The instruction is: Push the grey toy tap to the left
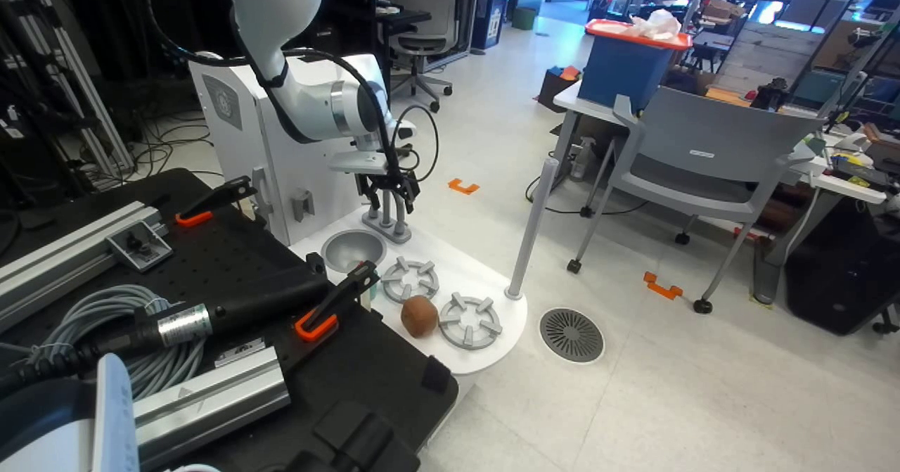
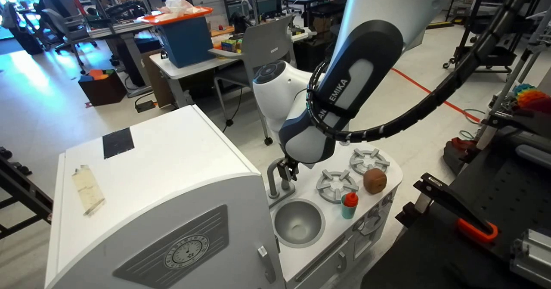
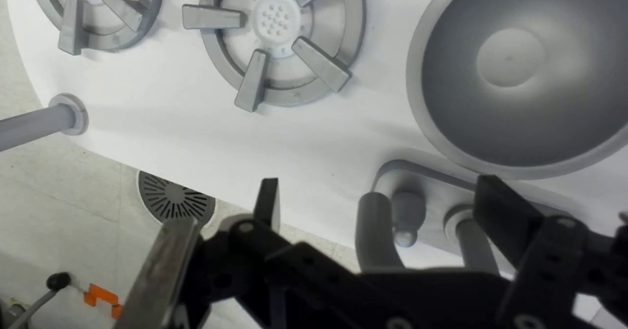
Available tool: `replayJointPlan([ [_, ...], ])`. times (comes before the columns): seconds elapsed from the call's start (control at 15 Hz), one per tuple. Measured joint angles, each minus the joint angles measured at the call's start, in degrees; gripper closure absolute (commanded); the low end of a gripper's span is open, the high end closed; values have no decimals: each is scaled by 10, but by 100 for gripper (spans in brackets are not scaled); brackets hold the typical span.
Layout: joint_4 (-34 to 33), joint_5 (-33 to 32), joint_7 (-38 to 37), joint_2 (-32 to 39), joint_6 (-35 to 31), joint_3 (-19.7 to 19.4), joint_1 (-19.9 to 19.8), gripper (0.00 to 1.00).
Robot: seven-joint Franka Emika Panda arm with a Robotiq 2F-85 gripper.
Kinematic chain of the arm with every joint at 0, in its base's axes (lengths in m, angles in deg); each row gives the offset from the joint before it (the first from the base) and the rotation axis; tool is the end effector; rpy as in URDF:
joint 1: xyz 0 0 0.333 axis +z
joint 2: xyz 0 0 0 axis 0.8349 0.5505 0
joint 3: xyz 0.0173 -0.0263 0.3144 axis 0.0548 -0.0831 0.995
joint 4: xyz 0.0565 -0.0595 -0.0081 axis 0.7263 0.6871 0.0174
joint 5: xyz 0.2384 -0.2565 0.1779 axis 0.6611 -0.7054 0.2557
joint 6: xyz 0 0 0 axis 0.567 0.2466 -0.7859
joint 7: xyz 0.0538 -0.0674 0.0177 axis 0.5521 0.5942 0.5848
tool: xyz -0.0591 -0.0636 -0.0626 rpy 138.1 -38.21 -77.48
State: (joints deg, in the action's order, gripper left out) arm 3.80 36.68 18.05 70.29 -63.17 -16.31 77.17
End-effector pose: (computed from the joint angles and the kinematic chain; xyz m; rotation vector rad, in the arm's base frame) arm 0.6528 0.1864 -0.0664 2.8320 0.4421 0.0662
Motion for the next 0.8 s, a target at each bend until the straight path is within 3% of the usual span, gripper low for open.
replayJointPlan([
  [0.27, -13, 6, 38, 17, 1, 7, 0, 0],
  [0.8, -69, 9, 45, 46, -6, 4, 1, 0],
])
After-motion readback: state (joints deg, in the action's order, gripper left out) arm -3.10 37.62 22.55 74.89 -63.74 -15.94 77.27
